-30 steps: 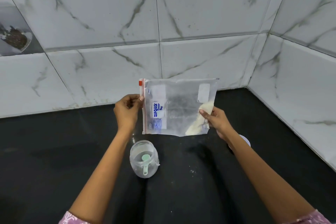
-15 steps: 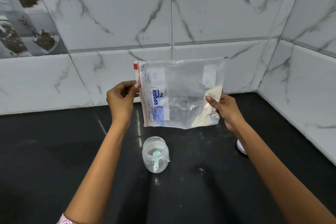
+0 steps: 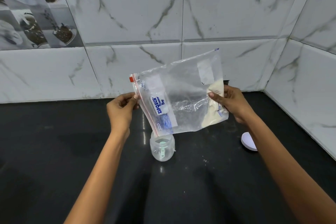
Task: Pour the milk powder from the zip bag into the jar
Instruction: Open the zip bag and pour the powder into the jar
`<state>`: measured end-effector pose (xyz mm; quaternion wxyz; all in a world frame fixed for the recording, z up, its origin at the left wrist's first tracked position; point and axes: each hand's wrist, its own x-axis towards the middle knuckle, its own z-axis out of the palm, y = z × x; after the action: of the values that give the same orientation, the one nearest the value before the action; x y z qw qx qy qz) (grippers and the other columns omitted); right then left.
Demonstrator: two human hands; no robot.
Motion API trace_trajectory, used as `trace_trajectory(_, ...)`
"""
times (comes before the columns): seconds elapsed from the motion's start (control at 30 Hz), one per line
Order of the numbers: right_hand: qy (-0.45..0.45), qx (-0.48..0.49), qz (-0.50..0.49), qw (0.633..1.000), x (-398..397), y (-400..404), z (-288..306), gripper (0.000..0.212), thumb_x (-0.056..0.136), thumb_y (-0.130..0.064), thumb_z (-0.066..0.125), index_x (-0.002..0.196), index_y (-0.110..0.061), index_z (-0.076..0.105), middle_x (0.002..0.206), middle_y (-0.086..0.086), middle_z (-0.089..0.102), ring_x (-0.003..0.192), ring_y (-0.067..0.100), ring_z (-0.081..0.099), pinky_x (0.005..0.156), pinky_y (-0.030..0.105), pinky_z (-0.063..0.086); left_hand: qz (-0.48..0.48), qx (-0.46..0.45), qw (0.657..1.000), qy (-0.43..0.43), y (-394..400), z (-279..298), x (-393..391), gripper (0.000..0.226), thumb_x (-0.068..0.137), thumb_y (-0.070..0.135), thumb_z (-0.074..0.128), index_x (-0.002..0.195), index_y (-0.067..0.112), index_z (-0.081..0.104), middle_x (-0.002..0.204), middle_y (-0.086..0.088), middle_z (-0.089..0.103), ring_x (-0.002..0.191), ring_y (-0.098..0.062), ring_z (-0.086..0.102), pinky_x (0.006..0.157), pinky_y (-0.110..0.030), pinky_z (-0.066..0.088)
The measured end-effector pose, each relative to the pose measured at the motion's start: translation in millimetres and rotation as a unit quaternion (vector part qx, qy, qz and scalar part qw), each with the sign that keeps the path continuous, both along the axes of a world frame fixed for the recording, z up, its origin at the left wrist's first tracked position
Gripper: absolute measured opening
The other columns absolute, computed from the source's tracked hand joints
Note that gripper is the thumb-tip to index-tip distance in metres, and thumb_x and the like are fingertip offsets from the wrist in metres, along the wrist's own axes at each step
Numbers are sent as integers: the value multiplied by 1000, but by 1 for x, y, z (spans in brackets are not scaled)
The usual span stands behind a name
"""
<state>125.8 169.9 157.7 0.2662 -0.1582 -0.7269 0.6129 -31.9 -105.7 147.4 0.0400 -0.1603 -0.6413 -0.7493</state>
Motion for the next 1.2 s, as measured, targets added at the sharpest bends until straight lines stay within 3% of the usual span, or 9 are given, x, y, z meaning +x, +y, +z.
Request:
trace_trajectory(0.23,-13,38,18,999,5,-7,8,13,76,-25,76,88,-26,71,77,-11,75,75,3,70,63,12,53,-28,-20,998,-50,-9,-43,15,4,83,17,73,87,15,74,72,-1,73,64,-6,65,60,-17,54)
trace_trajectory(0.43,-29,46,28,998,5,-9,14,20,77,-27,76,95,-19,72,87,-2,76,80,10,71,71,20,57,-155,-62,983,-77,-16,-67,22,8,85,12,70,86,15,76,82,3,78,71,-6,69,63,-16,54)
trace_trajectory(0.53,-43,5,39,998,8,-6,12,30,67,-26,80,95,-19,72,89,0,77,84,14,73,69,22,58,-163,-67,982,-75,-18,-68,17,7,84,10,70,86,12,76,78,2,77,67,-6,68,65,-15,54)
trace_trajectory(0.67,-75,-51,69,993,16,-1,3,51,59,-9,82,107,-6,68,97,6,76,90,19,72,70,25,59,-166,-46,982,-75,-19,-69,14,8,82,6,71,86,10,76,76,-2,77,71,-10,70,68,-15,55)
trace_trajectory(0.8,-123,-67,90,986,28,2,-10,46,69,11,73,113,0,64,105,12,72,95,22,69,83,29,58,-135,-18,988,-72,-19,-74,14,9,80,6,73,87,10,76,77,-3,77,75,-10,72,69,-14,54)
trace_trajectory(0.9,-127,-22,56,990,34,0,-16,40,75,9,70,114,3,63,102,12,71,91,18,69,82,26,58,-115,-2,990,-79,-17,-80,16,10,79,5,74,87,10,76,76,-2,77,74,-8,72,69,-13,54)
trace_trajectory(0.97,-120,14,16,993,36,-4,-18,36,76,5,71,111,2,64,100,13,71,89,18,68,85,32,57,-106,3,991,-82,-16,-82,17,13,79,5,74,91,6,75,76,-1,77,74,-8,72,68,-13,54)
trace_trajectory(1.07,-114,38,-28,992,39,-8,-18,34,75,-2,75,108,-1,66,101,16,71,91,23,69,80,36,59,-104,3,991,-82,-15,-82,17,14,79,5,74,94,3,74,77,0,77,75,-8,73,68,-12,54)
trace_trajectory(1.2,-102,38,-81,991,40,-11,-17,23,75,-9,77,97,-5,69,91,13,72,82,21,71,62,29,61,-103,9,991,-84,-16,-83,18,13,80,6,74,93,5,75,77,-1,77,76,-9,73,69,-12,54)
